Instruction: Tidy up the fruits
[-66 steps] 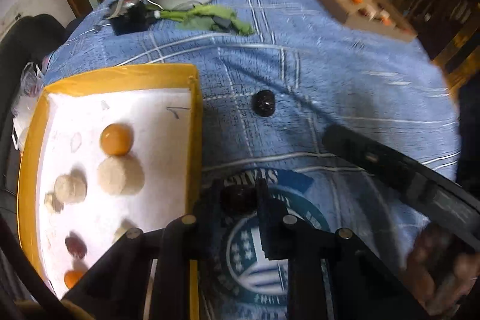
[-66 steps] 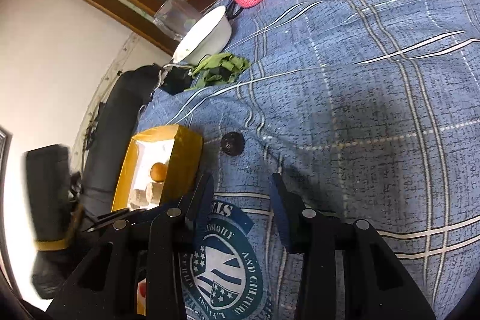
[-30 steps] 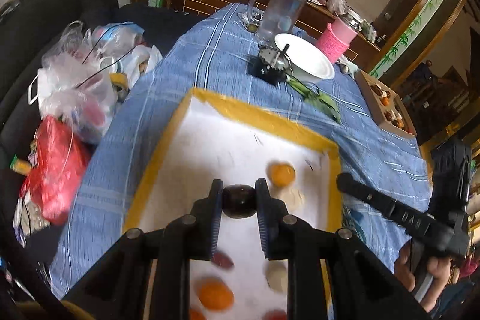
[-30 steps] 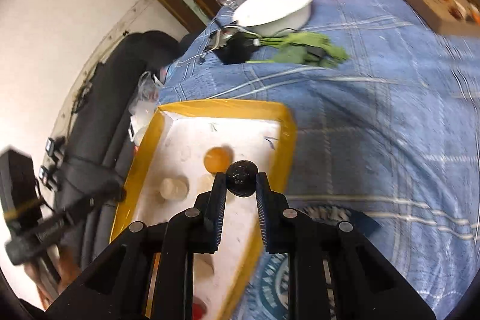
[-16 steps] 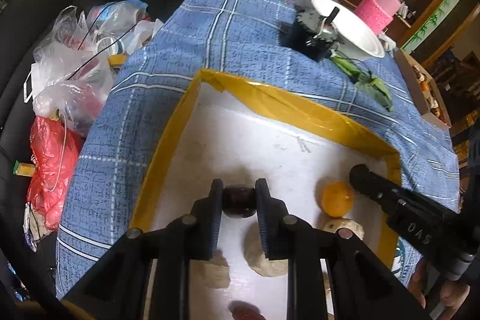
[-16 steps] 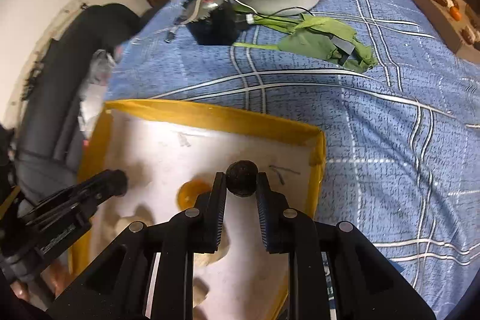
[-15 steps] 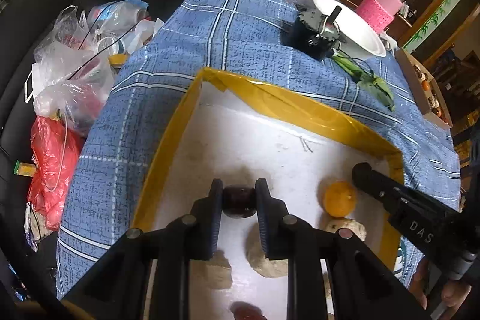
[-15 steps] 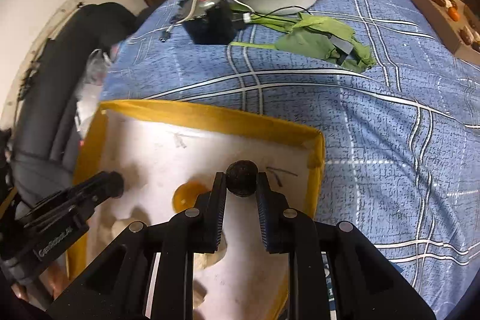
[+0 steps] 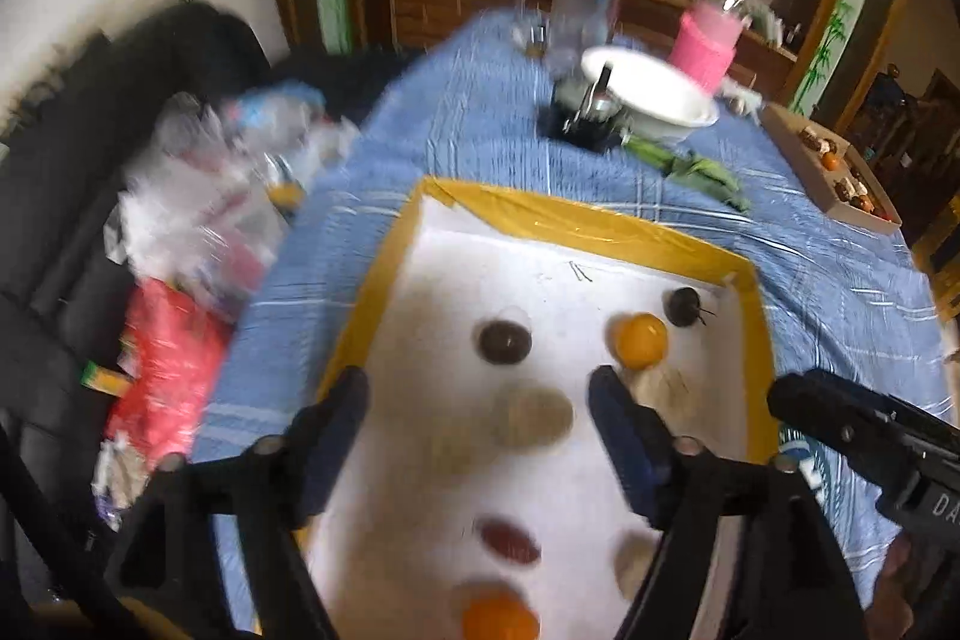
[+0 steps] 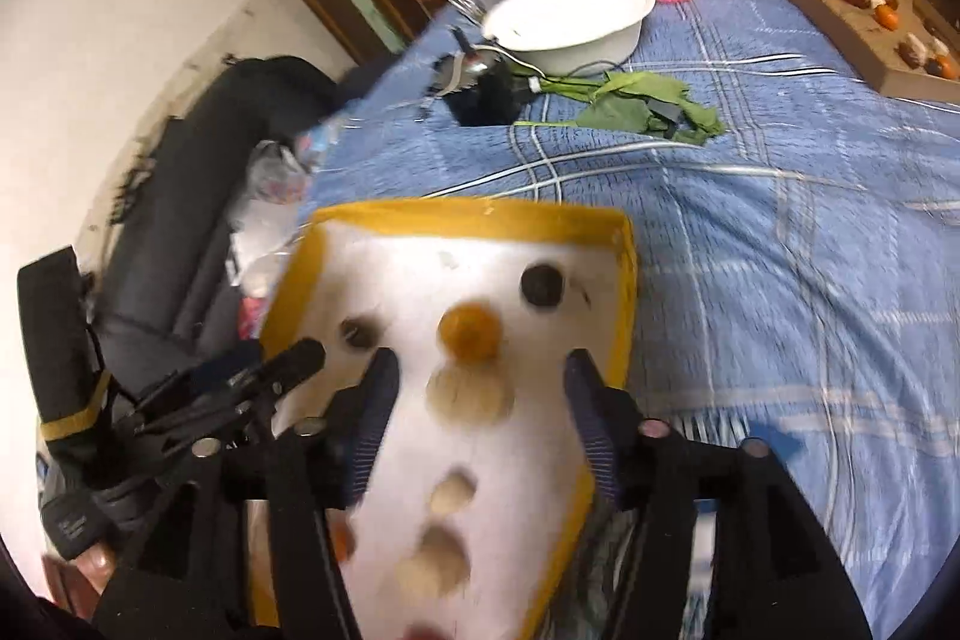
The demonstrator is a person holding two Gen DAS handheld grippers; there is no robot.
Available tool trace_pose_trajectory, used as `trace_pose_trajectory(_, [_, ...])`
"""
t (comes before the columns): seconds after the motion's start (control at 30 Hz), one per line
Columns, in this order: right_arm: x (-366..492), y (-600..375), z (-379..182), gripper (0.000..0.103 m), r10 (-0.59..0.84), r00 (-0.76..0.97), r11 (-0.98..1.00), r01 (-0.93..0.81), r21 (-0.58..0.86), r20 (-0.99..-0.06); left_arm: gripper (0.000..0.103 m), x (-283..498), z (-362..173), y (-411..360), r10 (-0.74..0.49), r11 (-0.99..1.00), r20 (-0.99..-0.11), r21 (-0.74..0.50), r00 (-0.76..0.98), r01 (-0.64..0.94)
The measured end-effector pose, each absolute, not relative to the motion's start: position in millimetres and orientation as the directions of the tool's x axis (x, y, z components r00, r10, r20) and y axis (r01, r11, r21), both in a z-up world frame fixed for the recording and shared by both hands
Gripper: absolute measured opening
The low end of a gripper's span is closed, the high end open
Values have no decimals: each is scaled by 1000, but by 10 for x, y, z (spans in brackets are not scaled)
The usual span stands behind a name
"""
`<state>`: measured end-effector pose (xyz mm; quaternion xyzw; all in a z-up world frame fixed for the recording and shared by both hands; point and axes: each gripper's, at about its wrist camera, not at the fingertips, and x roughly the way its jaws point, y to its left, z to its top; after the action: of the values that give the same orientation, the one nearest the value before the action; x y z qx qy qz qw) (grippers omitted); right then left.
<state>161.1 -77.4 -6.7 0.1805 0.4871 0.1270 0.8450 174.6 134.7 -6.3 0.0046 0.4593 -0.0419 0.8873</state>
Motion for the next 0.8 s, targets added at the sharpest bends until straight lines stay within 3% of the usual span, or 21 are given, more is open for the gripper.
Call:
trace_pose_trajectory(0.07, [1403, -766, -57, 66, 413, 496, 892, -52, 449, -764, 87, 1435, -1, 1318, -27, 998, -778, 15, 628, 61])
trace_pose_trajectory(0.27, [892, -759, -151, 67, 418, 477, 894, -68, 442, -773, 88, 861, -98, 1150, 23, 993, -763, 94, 646, 75])
trace_pose_trajectory(0.8, [456, -670, -27, 67, 400, 512, 904, -84, 419, -760, 89, 429, 242, 1161, 48, 995, -723, 92, 689, 27])
